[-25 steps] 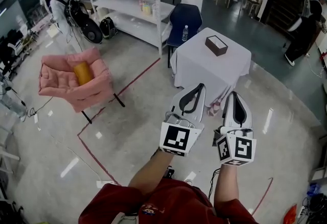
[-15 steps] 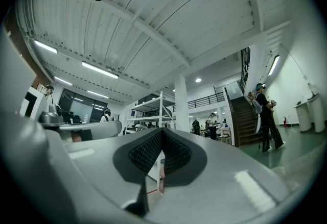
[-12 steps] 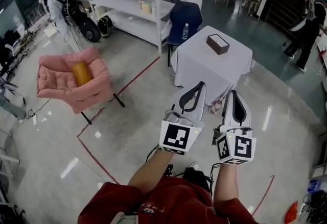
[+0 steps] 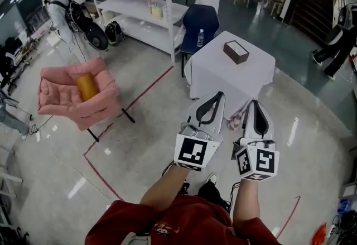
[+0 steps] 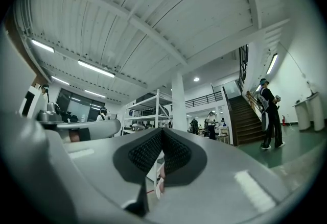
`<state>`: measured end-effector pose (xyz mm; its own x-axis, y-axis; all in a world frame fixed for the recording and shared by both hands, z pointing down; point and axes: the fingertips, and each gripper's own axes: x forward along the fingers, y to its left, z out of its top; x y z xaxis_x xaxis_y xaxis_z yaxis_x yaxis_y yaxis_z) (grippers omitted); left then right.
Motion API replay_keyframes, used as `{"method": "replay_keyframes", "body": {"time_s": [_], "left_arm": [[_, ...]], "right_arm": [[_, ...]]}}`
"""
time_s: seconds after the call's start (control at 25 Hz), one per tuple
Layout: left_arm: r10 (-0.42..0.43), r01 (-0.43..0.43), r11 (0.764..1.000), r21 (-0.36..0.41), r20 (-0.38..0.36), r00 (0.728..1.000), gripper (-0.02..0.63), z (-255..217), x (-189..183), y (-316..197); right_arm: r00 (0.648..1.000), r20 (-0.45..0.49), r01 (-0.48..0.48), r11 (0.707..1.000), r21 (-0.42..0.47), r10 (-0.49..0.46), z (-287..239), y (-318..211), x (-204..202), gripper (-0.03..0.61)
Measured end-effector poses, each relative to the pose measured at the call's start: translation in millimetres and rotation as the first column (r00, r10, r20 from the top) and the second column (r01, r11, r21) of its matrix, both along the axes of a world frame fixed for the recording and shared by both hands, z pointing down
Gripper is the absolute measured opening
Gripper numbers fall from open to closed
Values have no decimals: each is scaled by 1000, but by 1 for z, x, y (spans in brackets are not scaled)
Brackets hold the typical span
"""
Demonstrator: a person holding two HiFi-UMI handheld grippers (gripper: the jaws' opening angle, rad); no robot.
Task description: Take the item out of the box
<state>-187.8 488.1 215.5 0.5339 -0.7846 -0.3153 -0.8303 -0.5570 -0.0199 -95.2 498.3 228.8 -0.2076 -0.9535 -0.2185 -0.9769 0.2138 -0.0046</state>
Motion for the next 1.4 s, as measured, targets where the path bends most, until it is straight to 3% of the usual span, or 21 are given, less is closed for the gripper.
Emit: {"method": "replay_keyframes", "body": {"time_s": [0.12,0.76,1.4], "left_arm": [[6,-6,1000,22,-8,1000,2,-7,17,-16],[-15,15,1000,-9,15,1000,2,-4,102,-105],[-10,11,1000,-17,32,999,2,1,218,-199]], "right_arm": [[1000,5,-6,1000,-2,6,-2,-17,17,2],[1000,25,13,1000,-18,-13,0,-107,101,2],[998,55,21,999,-35,-19,10,-201,212,2]]}}
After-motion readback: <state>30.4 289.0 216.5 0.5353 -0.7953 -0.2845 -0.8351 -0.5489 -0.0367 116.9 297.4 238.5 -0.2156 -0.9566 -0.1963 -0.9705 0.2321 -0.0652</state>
